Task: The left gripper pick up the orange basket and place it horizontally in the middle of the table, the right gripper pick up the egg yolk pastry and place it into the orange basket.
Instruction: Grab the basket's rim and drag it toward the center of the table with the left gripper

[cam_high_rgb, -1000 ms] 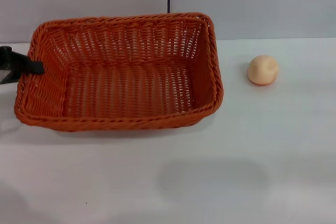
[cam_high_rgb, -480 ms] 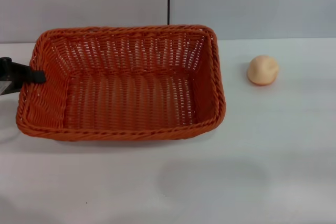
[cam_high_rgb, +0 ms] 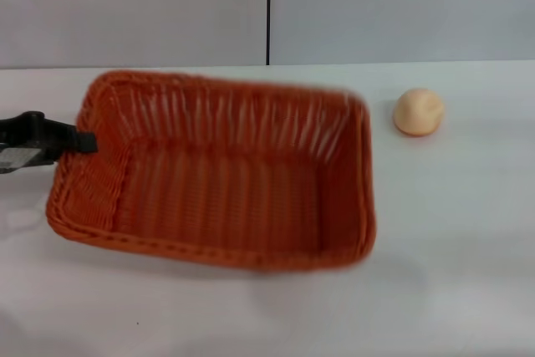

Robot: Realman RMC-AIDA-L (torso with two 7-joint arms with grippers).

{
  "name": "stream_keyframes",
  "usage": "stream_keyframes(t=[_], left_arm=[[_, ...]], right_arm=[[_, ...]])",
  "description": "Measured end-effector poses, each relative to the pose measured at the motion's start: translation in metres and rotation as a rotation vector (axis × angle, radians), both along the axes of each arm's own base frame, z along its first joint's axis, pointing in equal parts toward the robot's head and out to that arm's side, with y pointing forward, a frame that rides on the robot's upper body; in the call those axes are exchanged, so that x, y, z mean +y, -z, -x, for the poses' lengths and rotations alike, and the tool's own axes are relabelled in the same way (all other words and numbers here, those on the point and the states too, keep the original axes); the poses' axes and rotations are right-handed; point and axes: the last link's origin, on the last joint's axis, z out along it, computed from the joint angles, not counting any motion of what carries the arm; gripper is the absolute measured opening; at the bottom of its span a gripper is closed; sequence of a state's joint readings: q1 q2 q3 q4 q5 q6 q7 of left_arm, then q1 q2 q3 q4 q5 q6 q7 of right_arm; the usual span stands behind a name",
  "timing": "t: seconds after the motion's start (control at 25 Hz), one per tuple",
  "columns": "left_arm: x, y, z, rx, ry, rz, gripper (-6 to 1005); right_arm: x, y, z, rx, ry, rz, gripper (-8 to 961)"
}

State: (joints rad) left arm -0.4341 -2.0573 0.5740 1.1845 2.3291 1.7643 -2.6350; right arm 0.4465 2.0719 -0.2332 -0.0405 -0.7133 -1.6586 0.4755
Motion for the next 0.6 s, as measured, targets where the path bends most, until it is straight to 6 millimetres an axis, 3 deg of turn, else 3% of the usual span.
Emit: stream_keyframes(t=[0.44, 0.6], left_arm=[[0.0015, -0.0005, -0.0064, 0.009, 0.041, 0.012, 287], [0.0003, -0.0062, -0.0060, 0.005, 0.045, 0.018, 570]], right_arm=[[0.0014, -0.0016, 0.0009, -0.005, -0.004, -0.003, 680], [0.0018, -0.0014, 0.0000, -0.003, 0.001, 0.001, 679]])
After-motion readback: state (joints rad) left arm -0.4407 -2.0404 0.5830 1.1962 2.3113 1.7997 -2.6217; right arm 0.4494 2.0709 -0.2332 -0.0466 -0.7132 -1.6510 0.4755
